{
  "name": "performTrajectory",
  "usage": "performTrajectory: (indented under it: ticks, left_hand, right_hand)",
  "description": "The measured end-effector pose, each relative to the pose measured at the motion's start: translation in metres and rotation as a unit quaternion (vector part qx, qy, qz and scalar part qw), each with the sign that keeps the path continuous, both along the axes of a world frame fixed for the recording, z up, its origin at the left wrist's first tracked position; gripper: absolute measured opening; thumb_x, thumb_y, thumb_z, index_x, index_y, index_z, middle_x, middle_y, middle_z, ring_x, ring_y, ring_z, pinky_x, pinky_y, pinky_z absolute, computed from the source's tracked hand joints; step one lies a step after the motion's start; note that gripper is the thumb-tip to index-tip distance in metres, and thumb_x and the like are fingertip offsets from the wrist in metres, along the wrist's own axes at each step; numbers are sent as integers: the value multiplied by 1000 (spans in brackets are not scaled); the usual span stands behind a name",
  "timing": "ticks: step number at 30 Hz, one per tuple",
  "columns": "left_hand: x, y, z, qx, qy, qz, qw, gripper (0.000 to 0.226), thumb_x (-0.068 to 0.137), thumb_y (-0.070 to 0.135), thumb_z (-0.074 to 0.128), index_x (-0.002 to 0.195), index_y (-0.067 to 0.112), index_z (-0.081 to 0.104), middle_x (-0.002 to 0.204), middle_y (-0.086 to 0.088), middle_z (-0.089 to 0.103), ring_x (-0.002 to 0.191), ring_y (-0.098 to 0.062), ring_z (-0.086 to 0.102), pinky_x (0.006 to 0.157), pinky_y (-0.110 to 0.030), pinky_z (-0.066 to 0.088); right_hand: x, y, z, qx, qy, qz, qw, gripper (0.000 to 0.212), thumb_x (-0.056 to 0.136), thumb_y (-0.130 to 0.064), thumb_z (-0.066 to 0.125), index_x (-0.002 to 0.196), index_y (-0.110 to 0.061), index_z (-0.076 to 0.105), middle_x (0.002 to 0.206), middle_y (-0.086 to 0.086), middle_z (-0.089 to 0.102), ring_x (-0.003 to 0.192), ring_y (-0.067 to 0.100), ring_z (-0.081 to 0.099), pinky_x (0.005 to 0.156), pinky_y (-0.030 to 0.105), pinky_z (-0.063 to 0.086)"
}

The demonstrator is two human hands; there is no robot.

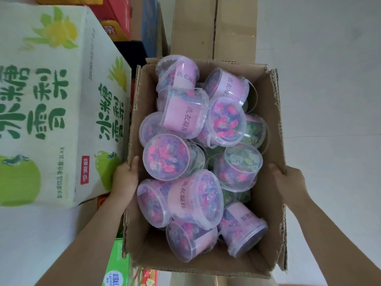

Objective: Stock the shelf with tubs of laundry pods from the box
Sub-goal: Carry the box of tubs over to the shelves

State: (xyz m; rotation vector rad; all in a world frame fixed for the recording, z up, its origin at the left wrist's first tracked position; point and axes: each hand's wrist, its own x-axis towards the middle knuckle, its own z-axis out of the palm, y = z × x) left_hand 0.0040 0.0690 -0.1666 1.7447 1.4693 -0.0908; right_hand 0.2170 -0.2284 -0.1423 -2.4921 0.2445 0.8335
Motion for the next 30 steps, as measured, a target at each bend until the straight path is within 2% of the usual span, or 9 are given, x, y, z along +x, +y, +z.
performTrajectory:
  ticks: [4, 8, 13, 17, 19, 21, 24, 26, 30]
  left_hand:
    - [3, 0, 11, 40, 11, -46, 998, 52, 98, 30, 41, 81, -16, 58, 83, -34, 61, 81, -41, 59, 77, -45, 46]
    - [7, -5, 31, 72, 19, -94, 993, 43, 98, 25, 42, 68, -5, 50, 76, -31, 59, 74, -38, 57, 69, -40, 43]
    - [7, -25, 64, 82, 36, -132, 987, 48, 98, 22, 42, 52, 13, 34, 52, -4, 39, 63, -26, 46, 60, -30, 29]
    - [9, -40, 92, 80, 22, -140, 987, 46, 97, 21, 43, 52, 15, 35, 52, -2, 39, 61, -26, 46, 59, -30, 28]
    - [13, -48, 111, 81, 19, -144, 986, 46, 97, 22, 43, 53, 15, 36, 52, -2, 40, 58, -25, 44, 59, -30, 28]
    - [19, -56, 131, 85, 17, -140, 986, 47, 98, 22, 43, 52, 14, 35, 52, -3, 39, 58, -24, 42, 59, -30, 26]
    - [34, -72, 161, 102, -5, -134, 986, 47, 98, 21, 43, 52, 10, 37, 59, -10, 47, 63, -25, 45, 61, -31, 28]
    - [45, -84, 180, 107, -16, -128, 986, 42, 98, 22, 42, 62, 2, 49, 68, -18, 55, 68, -28, 50, 64, -30, 31]
    - [74, -115, 218, 123, -31, -122, 984, 40, 98, 25, 42, 72, -2, 56, 73, -17, 58, 82, -37, 59, 68, -33, 36]
  right_hand:
    - [1, -4, 3, 13, -15, -2, 1000, 39, 92, -26, 54, 63, -2, 44, 56, 12, 40, 58, 26, 40, 55, 31, 30]
    - [-1, -14, 17, 1, -52, 29, 998, 40, 92, -23, 55, 61, -2, 41, 57, 14, 39, 57, 26, 37, 52, 32, 27]
    - [-6, -35, 45, -7, -59, 27, 998, 46, 92, -22, 55, 53, -7, 34, 52, 13, 37, 54, 27, 37, 52, 32, 27]
    - [-4, -51, 74, -7, -55, 9, 998, 44, 91, -25, 57, 61, 6, 48, 58, 18, 46, 57, 29, 44, 55, 33, 33]
    - [0, -62, 91, 0, -61, 2, 998, 49, 90, -26, 57, 71, 19, 51, 62, 19, 49, 59, 28, 46, 57, 33, 35]
    - [6, -74, 109, 9, -75, 5, 997, 50, 90, -26, 57, 77, 21, 52, 62, 17, 49, 59, 27, 46, 58, 33, 35]
    - [20, -90, 136, 23, -95, 9, 995, 44, 90, -26, 57, 62, 6, 49, 60, 16, 48, 58, 27, 45, 58, 33, 35]
    - [32, -101, 156, 35, -109, 14, 993, 37, 90, -25, 57, 61, -5, 48, 58, 16, 45, 56, 26, 43, 56, 33, 33]
    - [60, -129, 195, 61, -140, 21, 988, 44, 90, -21, 57, 56, -7, 34, 52, 12, 35, 53, 24, 34, 52, 32, 25]
